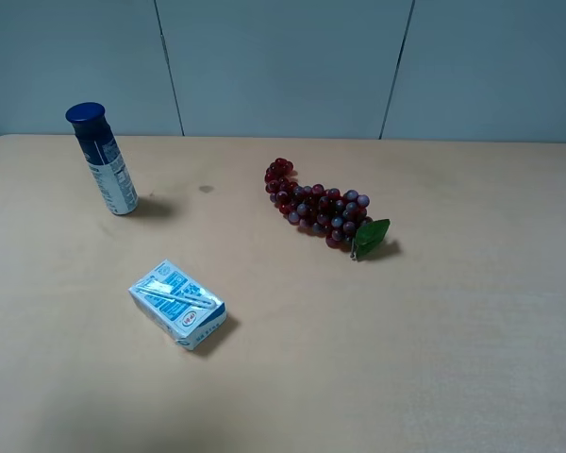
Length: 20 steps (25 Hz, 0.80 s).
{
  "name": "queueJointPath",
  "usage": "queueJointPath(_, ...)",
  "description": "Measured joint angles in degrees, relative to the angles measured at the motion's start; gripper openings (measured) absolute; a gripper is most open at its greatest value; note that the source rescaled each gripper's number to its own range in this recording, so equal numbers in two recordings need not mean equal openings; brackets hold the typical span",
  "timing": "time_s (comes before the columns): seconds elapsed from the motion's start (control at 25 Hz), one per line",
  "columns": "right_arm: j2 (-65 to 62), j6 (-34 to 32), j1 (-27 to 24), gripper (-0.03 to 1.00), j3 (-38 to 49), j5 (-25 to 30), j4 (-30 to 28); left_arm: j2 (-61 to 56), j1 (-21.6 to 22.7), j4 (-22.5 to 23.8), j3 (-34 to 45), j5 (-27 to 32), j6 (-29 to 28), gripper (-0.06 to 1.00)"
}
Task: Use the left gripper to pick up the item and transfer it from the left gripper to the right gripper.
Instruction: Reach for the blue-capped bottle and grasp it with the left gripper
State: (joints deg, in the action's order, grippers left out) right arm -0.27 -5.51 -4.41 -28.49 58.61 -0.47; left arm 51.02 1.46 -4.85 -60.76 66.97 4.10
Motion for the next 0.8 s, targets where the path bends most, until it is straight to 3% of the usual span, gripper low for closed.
queueJointPath(0.64, 0.0, 0.0, 0.0, 1.0, 0.0, 0.0, 0.0, 35.23, -0.07, -0.19, -26.0, 0.29, -0.66, 1.0)
queueJointPath(0.8, 0.0, 0.0, 0.0, 1.0, 0.0, 0.0, 0.0, 41.4, -1.82, 1.16, -30.77, 0.24, -1.84, 1.0)
